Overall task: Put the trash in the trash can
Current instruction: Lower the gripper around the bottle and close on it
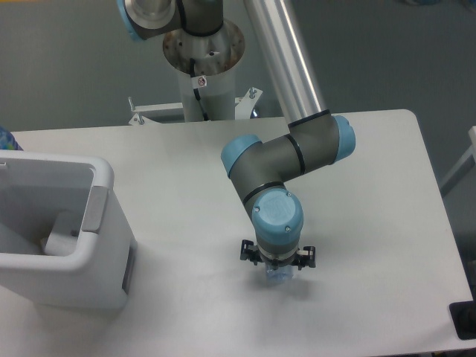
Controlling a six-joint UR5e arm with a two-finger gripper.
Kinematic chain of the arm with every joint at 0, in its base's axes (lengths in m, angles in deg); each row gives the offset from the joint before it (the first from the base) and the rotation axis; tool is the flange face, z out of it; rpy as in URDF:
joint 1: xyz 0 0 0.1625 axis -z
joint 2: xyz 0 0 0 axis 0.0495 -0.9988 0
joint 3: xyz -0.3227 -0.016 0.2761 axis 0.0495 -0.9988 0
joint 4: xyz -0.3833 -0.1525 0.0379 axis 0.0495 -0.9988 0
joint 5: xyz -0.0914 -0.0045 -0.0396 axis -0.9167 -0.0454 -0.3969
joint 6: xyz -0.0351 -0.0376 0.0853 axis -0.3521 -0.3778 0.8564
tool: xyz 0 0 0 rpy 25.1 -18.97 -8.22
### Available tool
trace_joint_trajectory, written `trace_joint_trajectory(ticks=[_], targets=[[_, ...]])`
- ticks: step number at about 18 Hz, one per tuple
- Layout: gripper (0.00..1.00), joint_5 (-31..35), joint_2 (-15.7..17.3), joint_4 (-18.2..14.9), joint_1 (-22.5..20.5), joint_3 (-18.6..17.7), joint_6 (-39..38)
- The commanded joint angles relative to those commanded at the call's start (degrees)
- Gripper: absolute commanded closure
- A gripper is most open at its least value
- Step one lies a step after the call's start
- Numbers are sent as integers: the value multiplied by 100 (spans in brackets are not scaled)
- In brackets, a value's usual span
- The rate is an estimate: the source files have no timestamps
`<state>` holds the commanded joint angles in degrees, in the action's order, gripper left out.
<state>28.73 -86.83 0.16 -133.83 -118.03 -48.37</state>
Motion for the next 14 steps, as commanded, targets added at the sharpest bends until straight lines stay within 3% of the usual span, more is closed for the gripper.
trace_joint_trajectory(ticks=[2,6,9,14], targets=[[1,140,-70,0,26,53,-140],[15,194,-115,-9,88,123,-158],[21,185,-97,-9,88,123,-167],[57,167,-71,-35,88,158,-167]])
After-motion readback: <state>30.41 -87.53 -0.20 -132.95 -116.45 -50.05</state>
